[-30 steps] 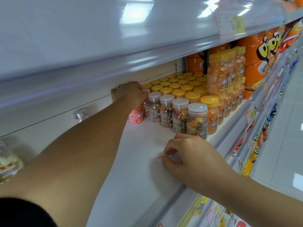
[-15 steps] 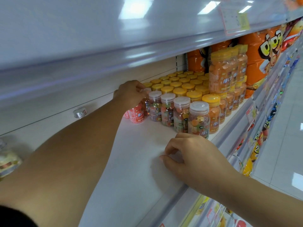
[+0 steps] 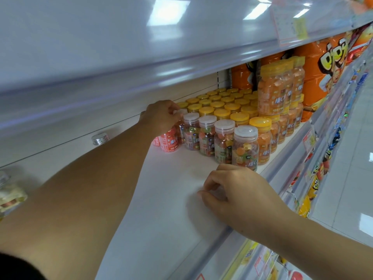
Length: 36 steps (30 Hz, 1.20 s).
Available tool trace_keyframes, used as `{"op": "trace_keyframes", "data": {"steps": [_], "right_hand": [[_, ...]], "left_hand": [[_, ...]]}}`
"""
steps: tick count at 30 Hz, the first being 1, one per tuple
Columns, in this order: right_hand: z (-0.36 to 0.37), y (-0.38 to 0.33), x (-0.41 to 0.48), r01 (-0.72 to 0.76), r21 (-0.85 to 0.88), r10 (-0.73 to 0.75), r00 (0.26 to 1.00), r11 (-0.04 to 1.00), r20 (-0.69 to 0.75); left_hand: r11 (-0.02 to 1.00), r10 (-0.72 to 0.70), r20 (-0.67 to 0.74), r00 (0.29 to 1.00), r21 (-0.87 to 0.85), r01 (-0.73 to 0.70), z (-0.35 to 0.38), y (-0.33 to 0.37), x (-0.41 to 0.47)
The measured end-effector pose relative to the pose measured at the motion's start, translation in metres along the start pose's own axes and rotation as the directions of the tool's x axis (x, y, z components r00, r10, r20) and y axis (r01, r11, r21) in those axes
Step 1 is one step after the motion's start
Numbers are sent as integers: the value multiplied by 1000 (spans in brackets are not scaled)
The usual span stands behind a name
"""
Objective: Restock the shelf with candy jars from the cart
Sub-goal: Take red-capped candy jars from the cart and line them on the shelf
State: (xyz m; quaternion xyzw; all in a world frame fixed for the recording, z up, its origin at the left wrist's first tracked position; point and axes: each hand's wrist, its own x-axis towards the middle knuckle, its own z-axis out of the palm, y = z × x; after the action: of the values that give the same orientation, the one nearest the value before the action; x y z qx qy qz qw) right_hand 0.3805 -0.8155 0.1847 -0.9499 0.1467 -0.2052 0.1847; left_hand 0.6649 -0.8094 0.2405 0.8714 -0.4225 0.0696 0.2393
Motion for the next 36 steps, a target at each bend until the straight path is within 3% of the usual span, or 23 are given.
{"op": "trace_keyframes", "data": {"steps": [4,8,11,14,16,20,23,28,32,36], "right_hand": [[4,5,1,34,-1,-34,999,999,-26],[-3,9,-8,152,81,-151,988,985,-10],[-14,17,-29,304,85,-292,948,949,-122],[-23,33,-67,373,104,-348,916,922,-201],[-26,55,-101,351,138,-330,931,926,-156],[-25,120,-183,162,117,-176,976,980,125],[-20,163,-233,31,29,-38,951,999,307],[20,224,-279,-200,-25,186,851,979,492],[78,267,-311,-347,-41,300,739,937,603],[139,296,-334,-391,-96,345,639,915,688]], "left_hand": [[1000,9,-60,998,-24,-10,-4,1,-14],[994,-34,-210,977,-107,12,-10,15,-47],[994,-23,-318,948,-105,-11,-18,31,-81],[990,-28,-307,951,-139,-16,-20,55,-128],[996,-16,-253,967,-86,-6,-21,78,-166],[997,67,-156,985,-20,-71,-12,126,-238],[993,102,-64,993,-45,-105,21,158,-279],[981,195,198,961,-59,-187,111,190,-320],[986,157,457,876,-22,-166,206,185,-351],[994,37,727,686,44,-100,303,155,-384]]}}
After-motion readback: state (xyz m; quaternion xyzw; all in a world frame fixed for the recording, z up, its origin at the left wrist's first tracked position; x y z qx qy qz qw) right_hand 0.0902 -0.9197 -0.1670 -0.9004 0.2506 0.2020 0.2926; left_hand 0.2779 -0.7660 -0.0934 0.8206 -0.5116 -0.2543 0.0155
